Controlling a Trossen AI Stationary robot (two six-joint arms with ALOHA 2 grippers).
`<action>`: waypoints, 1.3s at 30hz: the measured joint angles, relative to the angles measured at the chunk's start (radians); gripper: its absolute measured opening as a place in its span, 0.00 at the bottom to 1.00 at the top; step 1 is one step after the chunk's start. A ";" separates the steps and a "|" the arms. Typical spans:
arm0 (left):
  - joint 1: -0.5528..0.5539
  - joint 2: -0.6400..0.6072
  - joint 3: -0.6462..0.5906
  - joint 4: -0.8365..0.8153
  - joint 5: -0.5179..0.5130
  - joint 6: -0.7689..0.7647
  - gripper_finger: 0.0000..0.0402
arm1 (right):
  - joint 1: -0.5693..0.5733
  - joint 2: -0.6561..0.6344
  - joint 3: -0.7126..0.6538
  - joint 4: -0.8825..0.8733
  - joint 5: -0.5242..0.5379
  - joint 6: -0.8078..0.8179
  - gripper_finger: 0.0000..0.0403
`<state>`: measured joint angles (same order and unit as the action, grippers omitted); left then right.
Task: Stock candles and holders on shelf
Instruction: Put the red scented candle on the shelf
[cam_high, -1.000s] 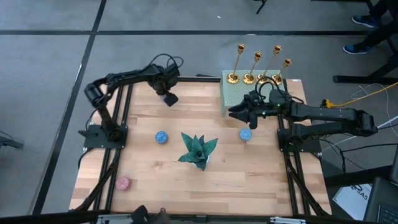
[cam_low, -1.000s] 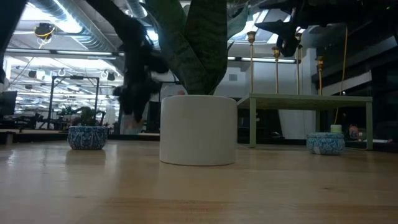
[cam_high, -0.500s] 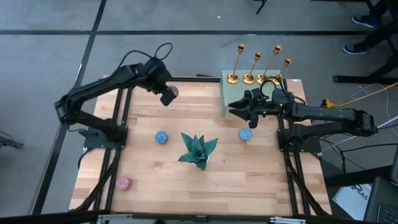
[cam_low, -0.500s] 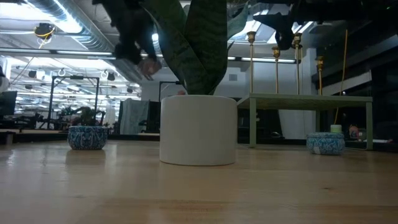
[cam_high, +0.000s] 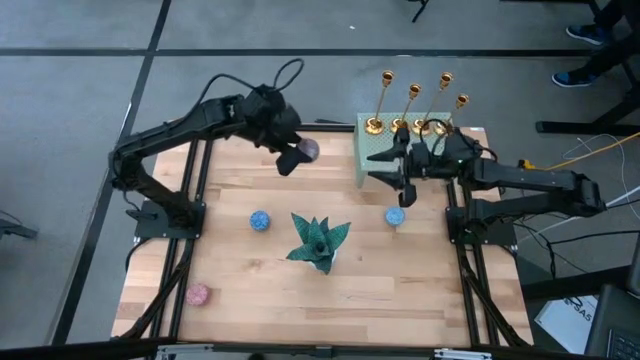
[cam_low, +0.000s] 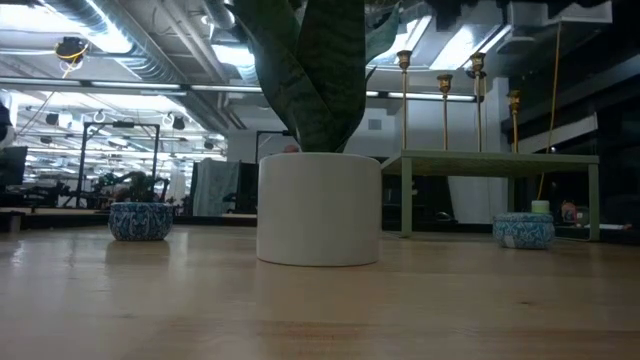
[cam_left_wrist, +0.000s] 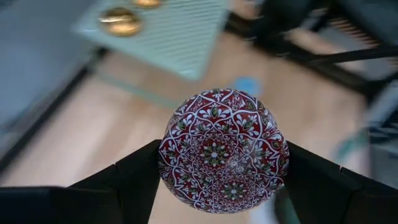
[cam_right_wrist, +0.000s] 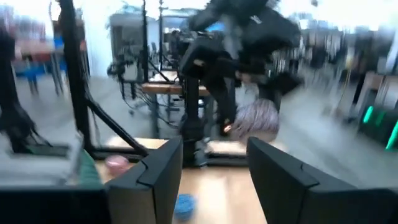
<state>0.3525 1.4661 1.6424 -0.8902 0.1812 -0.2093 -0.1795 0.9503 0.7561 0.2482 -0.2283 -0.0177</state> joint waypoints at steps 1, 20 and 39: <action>0.000 0.018 0.024 -0.003 0.051 -0.016 0.71 | 0.009 0.015 0.022 0.002 0.000 -0.078 0.46; -0.067 0.111 0.127 -0.081 0.371 -0.047 0.71 | 0.067 0.415 0.460 -0.300 -0.025 -0.436 0.46; -0.097 0.111 0.127 -0.140 0.389 -0.015 0.72 | 0.080 0.480 0.517 -0.345 -0.132 -0.510 0.46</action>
<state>0.2550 1.5772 1.7695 -1.0302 0.5697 -0.2244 -0.0990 1.4303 1.2732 -0.0968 -0.3599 -0.5278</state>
